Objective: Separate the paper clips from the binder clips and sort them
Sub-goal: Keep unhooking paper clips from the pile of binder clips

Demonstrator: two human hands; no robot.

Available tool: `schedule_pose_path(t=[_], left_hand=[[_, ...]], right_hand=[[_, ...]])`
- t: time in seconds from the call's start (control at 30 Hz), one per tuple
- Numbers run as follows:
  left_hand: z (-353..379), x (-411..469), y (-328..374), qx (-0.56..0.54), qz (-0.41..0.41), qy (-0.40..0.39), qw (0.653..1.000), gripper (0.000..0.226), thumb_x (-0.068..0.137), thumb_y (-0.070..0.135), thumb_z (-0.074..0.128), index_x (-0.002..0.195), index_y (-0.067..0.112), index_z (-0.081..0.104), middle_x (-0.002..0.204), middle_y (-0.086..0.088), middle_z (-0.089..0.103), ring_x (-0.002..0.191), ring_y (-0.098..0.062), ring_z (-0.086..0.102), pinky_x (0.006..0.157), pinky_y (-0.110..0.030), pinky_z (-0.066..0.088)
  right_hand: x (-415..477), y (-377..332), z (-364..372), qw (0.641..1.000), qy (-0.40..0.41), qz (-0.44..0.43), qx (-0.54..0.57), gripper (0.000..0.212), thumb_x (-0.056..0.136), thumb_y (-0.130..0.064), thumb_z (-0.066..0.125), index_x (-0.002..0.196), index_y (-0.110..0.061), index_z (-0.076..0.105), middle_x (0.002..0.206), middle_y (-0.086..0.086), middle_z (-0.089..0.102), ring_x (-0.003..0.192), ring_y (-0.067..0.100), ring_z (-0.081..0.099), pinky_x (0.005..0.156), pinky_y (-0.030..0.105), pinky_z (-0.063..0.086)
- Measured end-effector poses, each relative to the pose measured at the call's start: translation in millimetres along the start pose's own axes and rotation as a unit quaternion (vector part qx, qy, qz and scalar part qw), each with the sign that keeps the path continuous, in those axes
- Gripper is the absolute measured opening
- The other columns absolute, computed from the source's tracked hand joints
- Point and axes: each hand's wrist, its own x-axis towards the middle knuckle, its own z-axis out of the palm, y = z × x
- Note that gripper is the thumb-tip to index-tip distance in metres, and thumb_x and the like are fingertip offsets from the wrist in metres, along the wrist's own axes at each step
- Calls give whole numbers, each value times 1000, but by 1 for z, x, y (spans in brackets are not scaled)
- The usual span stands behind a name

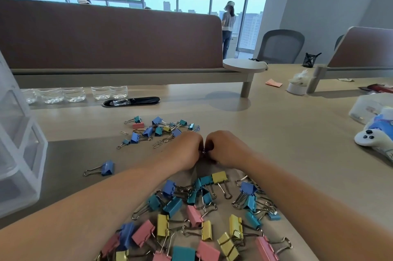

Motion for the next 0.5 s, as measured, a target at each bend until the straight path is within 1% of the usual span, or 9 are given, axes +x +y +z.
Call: schedule_pose_path(t=[0.07, 0.13, 0.23, 0.3, 0.37, 0.43, 0.5], left_hand=[[-1, -2, 0, 6, 4, 3, 1000, 13, 92, 9, 55, 98, 9, 66, 94, -11, 63, 85, -25, 60, 74, -37, 50], [-2, -3, 0, 8, 9, 6, 1000, 13, 92, 9, 55, 99, 9, 66, 95, -10, 63, 85, -24, 60, 75, -37, 50], [-1, -1, -1, 5, 10, 6, 1000, 15, 92, 9, 56, 101, 10, 67, 94, -9, 64, 84, -24, 61, 74, -36, 51], [-1, 0, -2, 3, 8, 2, 1000, 15, 91, 8, 56, 98, 11, 69, 91, -7, 64, 81, -22, 61, 70, -33, 50], [0, 1, -3, 1, 4, -2, 1000, 14, 90, 7, 56, 93, 12, 69, 87, -6, 64, 78, -21, 61, 68, -34, 50], [-1, 1, -4, -2, 3, -3, 1000, 14, 89, 6, 56, 92, 11, 68, 87, -6, 63, 78, -20, 60, 68, -34, 50], [-1, 0, -4, -8, 4, -3, 1000, 14, 89, 7, 56, 95, 11, 69, 90, -6, 63, 80, -19, 61, 71, -35, 53]], right_hand=[[0, 1, 0, 1000, 6, 0, 14, 13, 85, -7, 55, 89, -8, 67, 94, 8, 67, 84, 24, 60, 65, 29, 42], [0, 3, 1, 1000, 12, 0, 28, 13, 85, -7, 56, 90, -11, 67, 94, 6, 66, 84, 22, 58, 63, 26, 38], [0, 5, 2, 999, 15, 0, 36, 11, 84, -7, 57, 87, -13, 66, 90, 4, 64, 83, 20, 57, 58, 23, 36], [0, 6, 3, 999, 19, -1, 45, 11, 84, -8, 58, 83, -17, 63, 87, 1, 62, 81, 18, 56, 57, 21, 36], [1, 8, 3, 998, 23, 0, 58, 11, 83, -9, 60, 81, -19, 62, 84, -2, 60, 79, 17, 55, 57, 20, 35], [1, 10, 2, 997, 27, 1, 71, 10, 82, -10, 63, 78, -20, 61, 78, -4, 58, 75, 15, 54, 55, 19, 34], [1, 11, 2, 996, 28, 6, 88, 11, 82, -10, 65, 76, -19, 61, 71, -8, 56, 69, 13, 53, 54, 19, 34]])
